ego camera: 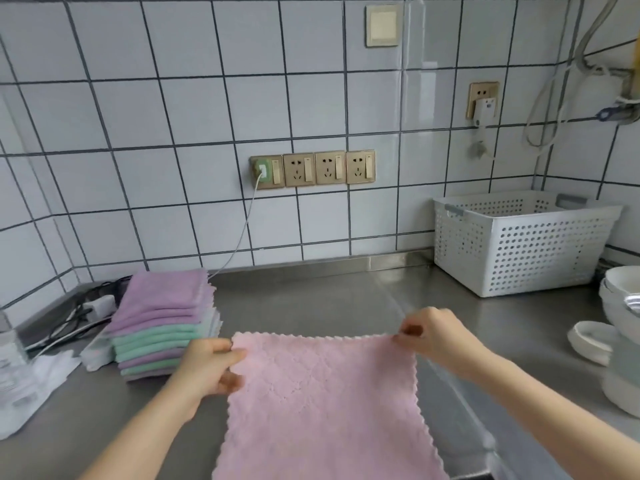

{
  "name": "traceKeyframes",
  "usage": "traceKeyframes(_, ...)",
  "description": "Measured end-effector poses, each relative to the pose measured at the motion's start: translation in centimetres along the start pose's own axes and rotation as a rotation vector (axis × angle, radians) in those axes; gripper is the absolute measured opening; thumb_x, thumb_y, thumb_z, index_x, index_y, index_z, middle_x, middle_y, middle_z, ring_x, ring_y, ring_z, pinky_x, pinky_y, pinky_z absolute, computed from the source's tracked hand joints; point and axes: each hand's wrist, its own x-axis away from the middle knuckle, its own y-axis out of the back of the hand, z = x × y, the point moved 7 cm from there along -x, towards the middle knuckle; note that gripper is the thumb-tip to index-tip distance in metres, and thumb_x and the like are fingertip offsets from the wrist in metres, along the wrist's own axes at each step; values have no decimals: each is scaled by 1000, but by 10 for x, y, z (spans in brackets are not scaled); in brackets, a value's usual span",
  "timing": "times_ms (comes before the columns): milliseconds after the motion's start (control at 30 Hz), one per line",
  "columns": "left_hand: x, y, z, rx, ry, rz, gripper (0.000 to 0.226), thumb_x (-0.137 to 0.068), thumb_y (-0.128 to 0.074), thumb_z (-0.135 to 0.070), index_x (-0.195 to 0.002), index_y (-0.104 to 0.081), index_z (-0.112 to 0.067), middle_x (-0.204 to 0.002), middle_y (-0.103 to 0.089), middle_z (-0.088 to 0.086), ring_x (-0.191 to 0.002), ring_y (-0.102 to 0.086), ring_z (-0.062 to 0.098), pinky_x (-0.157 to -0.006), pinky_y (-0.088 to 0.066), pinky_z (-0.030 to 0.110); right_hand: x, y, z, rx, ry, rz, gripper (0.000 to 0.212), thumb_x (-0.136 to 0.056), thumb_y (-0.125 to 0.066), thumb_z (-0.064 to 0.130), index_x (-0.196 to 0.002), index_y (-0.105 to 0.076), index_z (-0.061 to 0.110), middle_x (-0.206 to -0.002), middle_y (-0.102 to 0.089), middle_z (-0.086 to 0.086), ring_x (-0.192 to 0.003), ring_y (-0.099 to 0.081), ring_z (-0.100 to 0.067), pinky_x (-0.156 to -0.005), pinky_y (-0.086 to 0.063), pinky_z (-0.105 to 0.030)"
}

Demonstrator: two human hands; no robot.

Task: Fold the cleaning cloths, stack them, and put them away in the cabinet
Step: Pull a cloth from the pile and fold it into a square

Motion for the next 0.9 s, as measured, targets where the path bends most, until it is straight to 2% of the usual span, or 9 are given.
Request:
traceKeyframes(67,-11,-2,8,184,50,-4,22,-86,-61,5,-104,-51,-2,-79,-60,10,-53,-69,26,-48,-56,29,-14,-9,4,-84,-46,1,16,-85,-62,23,-71,-65,16,-60,-66,4,-46,-63,-11,-57,-53,-22)
traceKeyframes(167,-34,-1,12,226,-9,-26,39,-89,-57,4,-126,-47,1,-111,-63,17,-82,-71,21,-68,-60,28,-37,-20,4,-333,-175,-77,21,-88,-50,5,-94,-70,6,-76,-73,-9,-59,-71,-24,-63,-60,-30)
traceKeyframes(267,-21,-10,10,-72,-154,45,71,-88,-62,-10,-147,-28,-29,-141,-38,-13,-123,-45,5,-102,-44,33,-39,-38,12,-151,-99,-55,40,-92,-52,13,-132,-52,11,-122,-64,-10,-106,-64,-28,-93,-49,-32)
traceKeyframes(367,28,-35,19,-396,-371,277,73,-87,-65,-25,-144,-23,-42,-145,-18,-32,-137,-16,-11,-116,-18,21,-1,-72,33,12,168,61,39,-93,-52,22,-133,-51,22,-140,-47,2,-125,-49,-16,-100,-34,-20)
traceKeyframes(467,77,-60,45,-712,-475,482,61,-85,-57,-54,-137,-25,-51,-141,-3,-44,-133,5,-23,-114,1,11,55,-102,56,13,411,198,27,-95,-48,31,-119,-58,30,-141,-42,12,-126,-46,-5,-100,-31,-8)
traceKeyframes(533,94,-66,59,-882,-540,505,57,-76,-34,-80,-129,-19,-63,-138,1,-46,-132,10,-24,-114,5,12,78,-113,63,-6,476,229,37,-95,-41,50,-122,-56,29,-141,-42,14,-124,-46,-1,-100,-28,-3)
traceKeyframes(700,99,-63,67,-942,-613,401,80,-69,-8,-84,-140,-26,-52,-144,-5,-40,-137,5,-18,-117,2,17,93,-116,60,85,498,202,64,-88,-38,67,-137,-45,28,-148,-35,15,-133,-36,-2,-105,-16,-4)
traceKeyframes(800,103,-62,58,-928,-658,359,83,-71,-10,-80,-140,-36,-44,-143,-17,-35,-137,-7,-14,-114,-1,12,102,-112,65,162,588,130,55,-90,-41,63,-124,-57,24,-133,-54,8,-119,-52,-9,-100,-39,-16)
traceKeyframes(900,106,-60,49,-1022,-755,261,57,-87,-22,-71,-114,-64,-43,-125,-52,-33,-119,-47,-13,-100,-30,5,108,-107,70,223,691,35,24,-96,-46,36,-103,-63,21,-111,-63,8,-98,-62,-13,-78,-54,-24)
